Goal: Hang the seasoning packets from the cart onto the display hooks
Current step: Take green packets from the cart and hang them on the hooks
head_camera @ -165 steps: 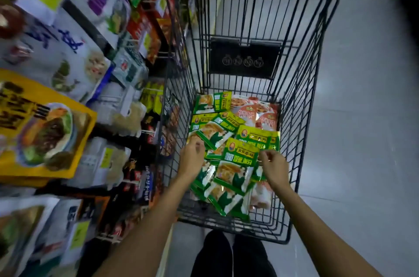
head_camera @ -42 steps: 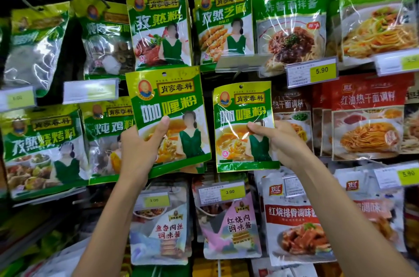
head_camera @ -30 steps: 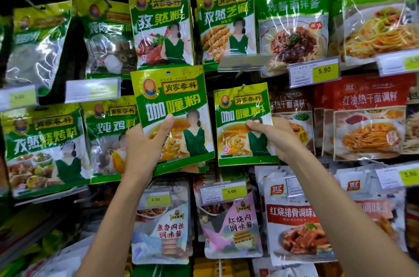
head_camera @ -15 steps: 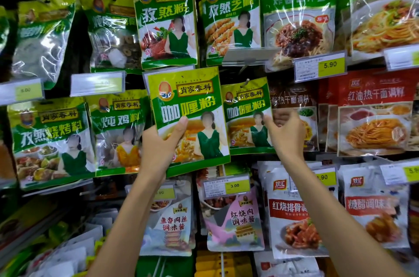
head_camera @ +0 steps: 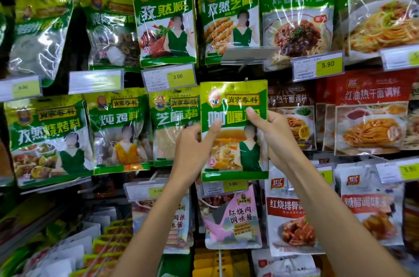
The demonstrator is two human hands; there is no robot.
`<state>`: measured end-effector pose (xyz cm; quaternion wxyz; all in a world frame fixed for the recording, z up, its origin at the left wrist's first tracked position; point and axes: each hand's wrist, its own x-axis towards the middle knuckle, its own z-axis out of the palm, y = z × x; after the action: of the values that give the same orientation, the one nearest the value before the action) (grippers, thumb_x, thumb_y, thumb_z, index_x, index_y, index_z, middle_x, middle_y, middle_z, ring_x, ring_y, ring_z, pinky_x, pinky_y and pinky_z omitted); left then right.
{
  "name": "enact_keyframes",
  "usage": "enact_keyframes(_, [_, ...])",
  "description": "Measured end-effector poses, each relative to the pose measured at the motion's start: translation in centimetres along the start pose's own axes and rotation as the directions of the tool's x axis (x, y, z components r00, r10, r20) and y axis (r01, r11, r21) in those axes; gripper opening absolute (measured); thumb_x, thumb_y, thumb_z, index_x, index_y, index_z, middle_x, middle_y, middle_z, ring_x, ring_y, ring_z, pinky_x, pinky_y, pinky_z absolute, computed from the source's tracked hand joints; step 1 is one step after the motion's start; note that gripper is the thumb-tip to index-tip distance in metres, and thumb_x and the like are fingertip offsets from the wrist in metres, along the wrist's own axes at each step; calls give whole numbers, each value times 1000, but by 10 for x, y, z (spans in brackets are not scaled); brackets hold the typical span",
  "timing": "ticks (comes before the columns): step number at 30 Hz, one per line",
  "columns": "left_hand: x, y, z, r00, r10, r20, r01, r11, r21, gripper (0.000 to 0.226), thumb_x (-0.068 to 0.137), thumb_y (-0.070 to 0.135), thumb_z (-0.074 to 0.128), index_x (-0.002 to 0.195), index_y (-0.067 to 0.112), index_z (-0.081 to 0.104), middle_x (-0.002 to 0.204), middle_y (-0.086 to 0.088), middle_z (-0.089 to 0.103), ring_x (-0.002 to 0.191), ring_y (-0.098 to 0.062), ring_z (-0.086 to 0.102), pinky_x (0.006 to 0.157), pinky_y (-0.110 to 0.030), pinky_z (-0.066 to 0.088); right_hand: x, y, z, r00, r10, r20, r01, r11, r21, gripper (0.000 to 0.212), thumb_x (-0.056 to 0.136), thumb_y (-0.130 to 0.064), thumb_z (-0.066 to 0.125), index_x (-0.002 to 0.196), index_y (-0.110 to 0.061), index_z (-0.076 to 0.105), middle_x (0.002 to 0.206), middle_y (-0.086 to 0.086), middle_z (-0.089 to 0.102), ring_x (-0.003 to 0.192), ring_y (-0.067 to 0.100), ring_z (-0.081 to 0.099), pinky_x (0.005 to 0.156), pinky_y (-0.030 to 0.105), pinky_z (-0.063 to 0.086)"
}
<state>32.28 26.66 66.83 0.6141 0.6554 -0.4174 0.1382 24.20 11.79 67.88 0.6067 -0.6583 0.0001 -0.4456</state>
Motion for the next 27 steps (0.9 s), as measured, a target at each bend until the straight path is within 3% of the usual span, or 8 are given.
enact_keyframes(2, [8, 3, -13, 952, 230, -201, -181, 955, 233, 30, 95, 40, 52, 85, 15, 66, 72, 1, 66, 63, -9, 62, 62, -25, 53, 2, 3, -8, 999, 23, -28, -23, 1000, 4, 35, 96, -21, 55, 107, 12, 62, 109, 36, 61, 93, 37, 65, 76, 30, 56])
enact_keyframes(4, [22, 9, -28, 779, 516, -356, -303, 807, 507, 21, 98, 24, 51, 93, 11, 68, 78, -5, 68, 68, -18, 62, 59, -27, 47, 4, 8, -16, 999, 27, -34, -28, 1000, -11, 23, 96, -22, 56, 98, -3, 69, 103, 15, 72, 83, 11, 71, 75, 20, 57])
enact_keyframes(7, [55, 15, -39, 585, 746, -319, -291, 560, 776, 23, 96, 18, 50, 108, 5, 64, 100, -13, 66, 94, -29, 60, 75, -25, 39, 8, 8, -22, 999, 26, -47, -28, 999, -27, 23, 95, -24, 57, 98, -5, 69, 95, 8, 74, 79, 10, 71, 69, 16, 57])
enact_keyframes(12, [92, 6, -44, 647, 742, -178, -249, 426, 870, 36, 99, 22, 41, 125, 0, 55, 124, -20, 56, 117, -36, 52, 103, -43, 35, 20, -2, -25, 999, -6, -43, 2, 997, -83, 28, 95, -27, 58, 86, -1, 66, 71, 10, 66, 64, 17, 60, 58, 17, 49])
enact_keyframes(15, [98, -3, -42, 637, 756, -151, -261, 395, 881, 36, 100, 22, 40, 122, -1, 56, 120, -21, 58, 113, -38, 53, 103, -45, 36, 30, -6, -25, 998, -15, -60, 8, 993, -120, 39, 95, -27, 58, 92, 11, 63, 76, 18, 64, 70, 20, 59, 62, 22, 48])
enact_keyframes(18, [100, -7, -41, 597, 787, -157, -253, 370, 894, 33, 99, 22, 42, 119, -1, 57, 114, -21, 60, 107, -38, 55, 103, -45, 37, 37, -7, -27, 998, -25, -62, 17, 991, -129, 47, 96, -25, 58, 105, 20, 57, 84, 20, 62, 77, 23, 56, 54, 13, 46])
enact_keyframes(23, [104, -10, -40, 571, 804, -165, -252, 363, 897, 32, 98, 21, 44, 117, -1, 57, 111, -20, 60, 105, -38, 56, 102, -45, 38, 41, -8, -31, 998, -4, -70, -6, 990, -137, 33, 95, -26, 59, 94, 6, 67, 85, 17, 66, 77, 21, 61, 61, 16, 50])
enact_keyframes(27, [105, -12, -39, 555, 813, -175, -255, 366, 895, 32, 98, 21, 43, 117, -1, 57, 111, -20, 60, 105, -37, 56, 102, -45, 37, 42, -8, -33, 999, 12, -40, -18, 989, -146, 30, 96, -24, 58, 80, 0, 66, 64, 11, 64, 64, 20, 61, 73, 28, 50])
